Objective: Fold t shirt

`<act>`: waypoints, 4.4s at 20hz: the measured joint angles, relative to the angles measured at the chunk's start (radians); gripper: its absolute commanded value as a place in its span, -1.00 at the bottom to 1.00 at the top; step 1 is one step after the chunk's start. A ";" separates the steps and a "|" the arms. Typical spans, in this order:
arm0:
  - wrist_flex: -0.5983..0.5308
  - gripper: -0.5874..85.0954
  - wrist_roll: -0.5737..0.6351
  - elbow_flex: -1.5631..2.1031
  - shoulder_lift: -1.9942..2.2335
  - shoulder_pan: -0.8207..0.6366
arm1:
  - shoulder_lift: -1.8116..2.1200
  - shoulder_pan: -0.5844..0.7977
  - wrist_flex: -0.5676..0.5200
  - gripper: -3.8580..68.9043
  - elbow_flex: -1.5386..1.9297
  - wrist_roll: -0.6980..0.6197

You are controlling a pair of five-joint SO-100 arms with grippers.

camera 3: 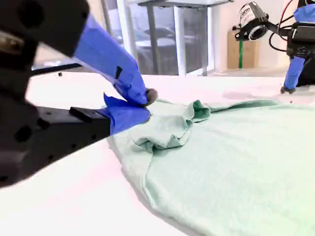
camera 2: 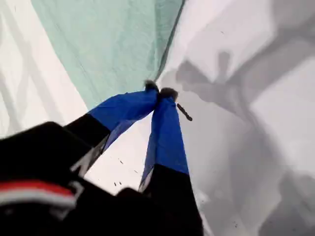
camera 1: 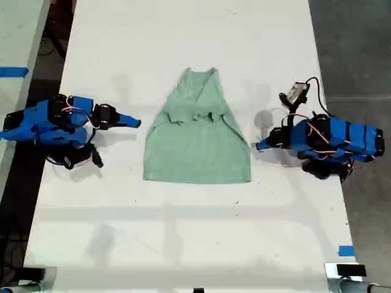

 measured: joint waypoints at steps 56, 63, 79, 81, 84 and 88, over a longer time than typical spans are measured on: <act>0.018 -0.99 -0.018 0.000 0.000 -0.003 | -2.299 -0.149 0.195 -0.32 -1.974 -0.055; 0.018 -0.99 -0.018 0.000 0.000 -0.003 | -2.069 -0.155 0.385 -0.86 -1.936 -0.011; 0.018 -0.99 -0.020 0.000 0.000 -0.003 | -0.089 -0.098 -0.028 -0.86 -0.008 0.156; 0.018 -0.99 -0.021 0.000 0.000 -0.003 | -0.021 -0.092 -0.009 -0.86 0.002 0.158; 0.018 -0.99 -0.025 0.000 0.000 -0.003 | 0.000 -0.097 0.009 -0.86 0.005 0.164; 0.018 -0.99 -0.025 0.000 0.000 -0.003 | 0.000 -0.097 0.012 -0.86 0.006 0.175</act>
